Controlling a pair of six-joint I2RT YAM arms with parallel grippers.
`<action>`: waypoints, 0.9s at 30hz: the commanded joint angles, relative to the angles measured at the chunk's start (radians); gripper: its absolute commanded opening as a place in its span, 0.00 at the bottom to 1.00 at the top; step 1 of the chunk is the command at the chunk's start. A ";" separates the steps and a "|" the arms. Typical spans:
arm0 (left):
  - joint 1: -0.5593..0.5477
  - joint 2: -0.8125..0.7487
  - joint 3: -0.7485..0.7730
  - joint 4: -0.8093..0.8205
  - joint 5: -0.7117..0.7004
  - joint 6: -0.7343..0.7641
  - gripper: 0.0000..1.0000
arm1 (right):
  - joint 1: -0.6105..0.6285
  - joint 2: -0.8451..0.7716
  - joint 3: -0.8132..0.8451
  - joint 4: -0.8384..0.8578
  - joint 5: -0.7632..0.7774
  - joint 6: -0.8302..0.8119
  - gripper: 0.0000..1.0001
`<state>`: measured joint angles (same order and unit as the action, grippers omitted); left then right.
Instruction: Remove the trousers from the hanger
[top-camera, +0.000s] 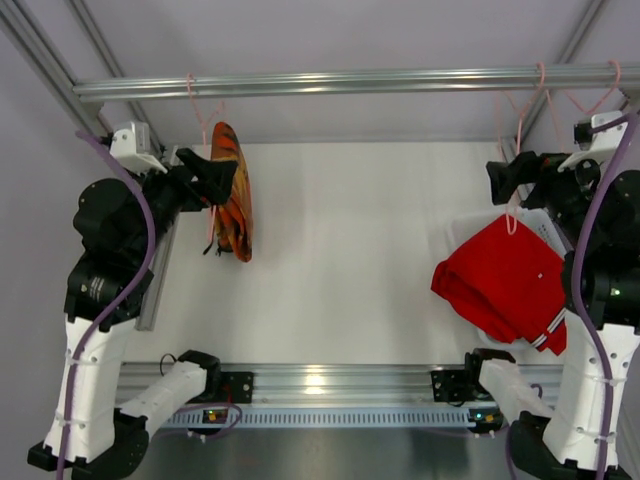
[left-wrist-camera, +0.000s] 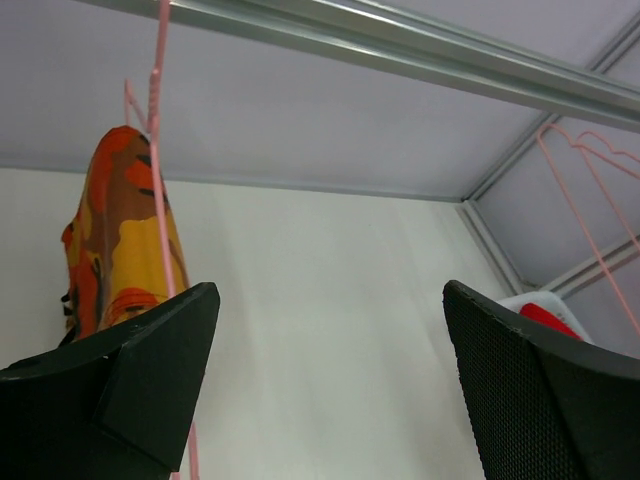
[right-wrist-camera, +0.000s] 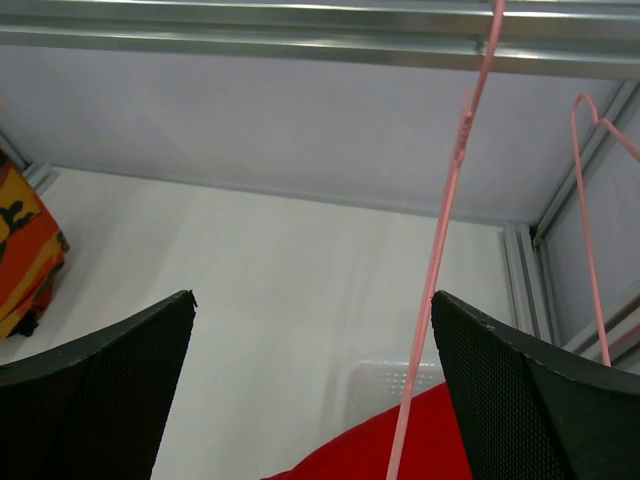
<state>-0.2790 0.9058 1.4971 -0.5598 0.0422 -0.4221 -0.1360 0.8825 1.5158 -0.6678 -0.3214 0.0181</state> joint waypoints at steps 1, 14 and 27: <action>0.008 0.011 0.034 -0.070 -0.102 0.086 0.98 | -0.016 0.044 0.081 -0.076 -0.106 -0.010 0.99; 0.041 0.148 0.182 -0.236 -0.160 0.189 0.98 | -0.016 0.107 0.116 -0.110 -0.381 0.023 1.00; 0.197 0.237 0.097 -0.224 0.175 0.070 0.93 | -0.016 0.087 0.098 -0.122 -0.398 -0.009 1.00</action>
<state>-0.1314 1.1336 1.6215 -0.8154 0.1112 -0.3008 -0.1360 0.9821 1.5986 -0.7708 -0.6979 0.0265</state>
